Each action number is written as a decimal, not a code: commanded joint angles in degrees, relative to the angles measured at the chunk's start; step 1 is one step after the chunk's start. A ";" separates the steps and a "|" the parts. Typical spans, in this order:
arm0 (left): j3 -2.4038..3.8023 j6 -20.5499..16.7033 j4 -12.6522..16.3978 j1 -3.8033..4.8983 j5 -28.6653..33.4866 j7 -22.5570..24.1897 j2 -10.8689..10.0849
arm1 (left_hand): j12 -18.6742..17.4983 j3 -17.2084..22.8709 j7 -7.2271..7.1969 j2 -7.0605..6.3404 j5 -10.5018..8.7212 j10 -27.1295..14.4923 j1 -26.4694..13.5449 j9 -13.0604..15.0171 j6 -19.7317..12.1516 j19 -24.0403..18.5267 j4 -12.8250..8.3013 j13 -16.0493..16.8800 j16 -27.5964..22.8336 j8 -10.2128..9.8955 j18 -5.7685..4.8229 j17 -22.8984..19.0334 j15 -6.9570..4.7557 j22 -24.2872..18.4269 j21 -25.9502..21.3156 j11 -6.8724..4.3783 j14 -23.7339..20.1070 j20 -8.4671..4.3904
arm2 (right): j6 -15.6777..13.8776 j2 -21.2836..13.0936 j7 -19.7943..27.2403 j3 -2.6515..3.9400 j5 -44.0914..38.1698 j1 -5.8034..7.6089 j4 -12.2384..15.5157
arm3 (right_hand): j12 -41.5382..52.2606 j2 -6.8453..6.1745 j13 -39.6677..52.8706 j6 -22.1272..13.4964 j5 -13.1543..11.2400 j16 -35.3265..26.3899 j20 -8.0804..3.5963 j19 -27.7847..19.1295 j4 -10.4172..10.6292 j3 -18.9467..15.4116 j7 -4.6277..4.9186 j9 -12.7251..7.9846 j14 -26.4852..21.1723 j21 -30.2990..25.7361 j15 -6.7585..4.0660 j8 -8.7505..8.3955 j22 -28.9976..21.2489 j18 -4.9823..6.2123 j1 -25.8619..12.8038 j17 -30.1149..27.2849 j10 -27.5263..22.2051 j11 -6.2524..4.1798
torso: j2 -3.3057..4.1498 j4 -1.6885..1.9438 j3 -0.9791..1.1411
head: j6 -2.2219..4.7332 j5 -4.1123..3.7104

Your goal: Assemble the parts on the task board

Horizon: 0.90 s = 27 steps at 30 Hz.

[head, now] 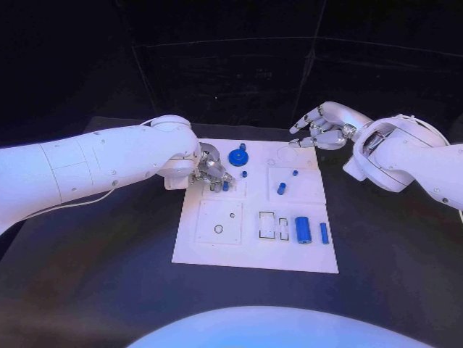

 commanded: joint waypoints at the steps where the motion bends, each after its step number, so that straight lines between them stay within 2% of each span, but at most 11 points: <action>1: 0.04 0.41 0.20 0.11 0.21 0.13 0.01 | 0.07 -0.64 -0.07 0.06 -0.25 0.39 0.67 -0.07 0.28 -0.06 0.02 0.03 0.18 -0.38 -0.53 15.10 -0.47 0.02 0.16 0.16 6.05 -0.28 | 0.16 0.03 0.32 0.04 0.04 0.13 0.02 | -0.35 -0.30 -0.07 0.00 -0.28 -0.25 -0.24 -0.04 0.15 -0.33 -0.36 -0.08 1.80 -0.24 -0.28 0.32 -0.08 1.09 -0.42 -0.08 -0.20 -0.16 | -0.02 0.00 -0.02 | 0.06 -0.01; 5: 0.09 0.22 1.14 0.12 0.21 0.33 -0.77 | -0.01 -2.17 -0.07 -0.25 -0.51 0.37 1.10 -0.06 0.30 -0.09 0.39 0.03 0.18 -0.40 -0.51 15.10 -0.49 -0.06 0.07 0.15 6.05 -0.28 | 0.16 0.01 0.35 0.04 0.04 0.12 -0.05 | -0.30 -0.28 -0.04 -0.01 -0.29 -0.23 -0.24 -0.03 0.26 -0.41 -0.36 -0.08 1.82 -0.25 -0.28 0.34 -0.08 1.09 -0.51 -0.05 -0.17 -0.17 | -0.03 0.06 -0.09 | 0.14 -0.14; 6: 0.15 0.17 1.54 0.16 0.21 0.37 -1.13 | -0.04 -2.92 -0.06 -0.41 -2.05 0.36 1.30 -0.05 0.31 -0.09 0.56 0.03 0.18 -0.40 -0.50 15.10 -0.49 -0.08 0.05 0.13 6.05 -0.29 | 0.17 0.01 0.36 0.04 0.04 0.12 -0.09 | -0.30 -0.28 -0.04 -0.01 -0.29 -0.23 -0.24 -0.03 0.26 -0.41 -0.36 -0.08 1.82 -0.25 -0.28 0.34 -0.08 1.09 -0.51 -0.05 -0.17 -0.17 | -0.02 0.08 -0.11 | 0.18 -0.16; 8: 0.45 0.06 2.42 0.41 0.21 0.38 -1.99 | -0.16 -5.33 -0.03 -0.67 -7.15 0.34 2.33 -0.03 0.29 -0.10 1.05 0.02 0.18 -0.44 -0.50 15.10 -0.52 -0.10 -0.04 0.13 6.05 -0.28 | 0.17 0.00 0.38 0.04 0.04 0.12 -0.19 | -0.30 -0.28 -0.04 -0.01 -0.29 -0.23 -0.24 -0.03 0.26 -0.41 -0.36 -0.08 1.82 -0.25 -0.28 0.34 -0.08 1.09 -0.51 -0.05 -0.17 -0.17 | -0.01 0.12 -0.11 | 0.28 -0.12; 9: 0.66 0.03 2.81 0.62 0.21 0.33 -2.42 | -0.44 -6.66 -0.03 -1.34 -8.61 0.12 2.52 -0.05 0.14 -0.19 1.29 -0.37 0.18 -0.51 -0.42 15.10 -0.47 -0.37 -0.23 0.20 6.05 -0.32 | 0.17 0.00 0.38 0.04 0.04 0.12 -0.24 | -0.30 -0.28 -0.04 -0.01 -0.29 -0.23 -0.24 -0.03 0.26 -0.41 -0.36 -0.08 1.82 -0.25 -0.28 0.34 -0.08 1.09 -0.51 -0.05 -0.17 -0.17 | -0.01 0.13 -0.08 | 0.37 -0.14; 13: 1.50 0.62 3.98 2.18 0.21 -0.14 -4.38 | -2.39 -9.70 0.30 -2.91 -9.03 -1.54 3.01 -0.09 -1.10 -0.78 1.92 -3.33 0.16 -0.87 -0.06 15.06 -0.47 -2.20 -1.50 0.35 6.05 -0.37 | 0.22 -0.03 0.38 0.04 0.04 0.12 -0.54 | -0.31 -0.28 -0.04 -0.01 -0.29 -0.24 -0.24 -0.03 0.27 -0.42 -0.36 -0.08 1.81 -0.25 -0.28 0.35 -0.08 1.09 -0.51 -0.06 -0.17 -0.17 | -0.10 0.16 -0.02 | 0.56 -0.19; 17: 1.86 2.12 3.76 4.02 0.21 -0.67 -5.59 | -3.63 -11.14 1.23 -3.26 -9.00 -2.91 5.33 -0.83 -4.11 -1.30 1.40 -5.19 -0.15 -2.56 0.18 14.33 -0.07 -3.77 -2.64 1.06 5.87 -0.16 | 0.28 -0.01 0.36 0.03 0.04 0.12 -0.82 | -0.31 -0.27 -0.05 -0.01 -0.29 -0.27 -0.24 -0.03 0.29 -0.43 -0.37 -0.08 1.81 -0.25 -0.28 0.35 -0.08 1.08 -0.52 -0.09 -0.17 -0.17 | -0.05 0.12 -0.02 | 0.88 -0.10; 19: 1.97 3.29 2.79 5.16 0.21 -0.96 -5.81 | -3.89 -11.74 1.86 -3.20 -9.02 -3.33 6.69 -1.37 -5.60 -1.54 1.06 -5.63 -0.24 -3.58 0.28 14.12 0.33 -4.52 -3.21 1.51 5.82 0.09 | 0.31 0.04 0.36 0.03 0.04 0.12 -1.00 | -0.31 -0.27 -0.05 -0.01 -0.29 -0.27 -0.24 -0.03 0.29 -0.43 -0.37 -0.08 1.81 -0.25 -0.28 0.35 -0.08 1.08 -0.52 -0.09 -0.17 -0.17 | -0.02 0.13 -0.04 | 1.07 -0.08; 21: 2.05 4.58 0.69 6.30 0.20 -1.18 -5.52 | -3.89 -12.68 2.89 -2.73 -9.02 -3.75 9.22 -2.65 -8.08 -1.73 0.45 -5.83 -0.35 -5.71 0.34 13.87 1.08 -5.18 -3.78 2.46 5.76 0.72 | 0.34 0.13 0.36 0.03 0.04 0.12 -1.17 | -0.31 -0.27 -0.05 -0.01 -0.28 -0.26 -0.24 -0.03 0.30 -0.44 -0.37 -0.08 1.81 -0.25 -0.28 0.35 -0.08 1.08 -0.52 -0.08 -0.17 -0.17 | -0.01 0.08 -0.03 | 1.19 0.09; 23: 2.08 5.43 -1.25 6.83 0.20 -1.07 -4.98 | -3.63 -13.53 3.26 -2.31 -9.01 -3.83 10.44 -3.43 -8.98 -1.74 0.39 -5.63 -0.35 -6.79 0.38 13.88 1.45 -5.29 -3.93 2.85 5.77 1.11 | 0.36 0.21 0.37 0.03 0.04 0.12 -1.26 | -0.32 -0.26 -0.06 -0.01 -0.28 -0.26 -0.24 -0.03 0.31 -0.44 -0.37 -0.08 1.81 -0.25 -0.28 0.35 -0.08 1.08 -0.52 -0.07 -0.17 -0.17 | 0.03 0.02 -0.03 | 1.33 0.30; 27: 2.09 6.69 -4.91 7.35 -0.11 -0.64 -3.44 | -3.47 -14.17 3.42 -1.87 -9.01 -3.89 11.23 -3.87 -9.10 -1.69 0.42 -5.56 -0.32 -7.23 0.40 13.94 1.62 -5.26 -3.95 3.00 5.78 1.33 | 0.39 0.35 0.40 0.03 0.04 0.12 -1.39 | -0.31 -0.26 -0.06 -0.01 -0.28 -0.26 -0.24 -0.02 0.31 -0.44 -0.37 -0.08 1.82 -0.25 -0.28 0.35 -0.08 1.08 -0.52 -0.06 -0.17 -0.17 | 0.13 -0.18 -0.07 | 1.48 0.64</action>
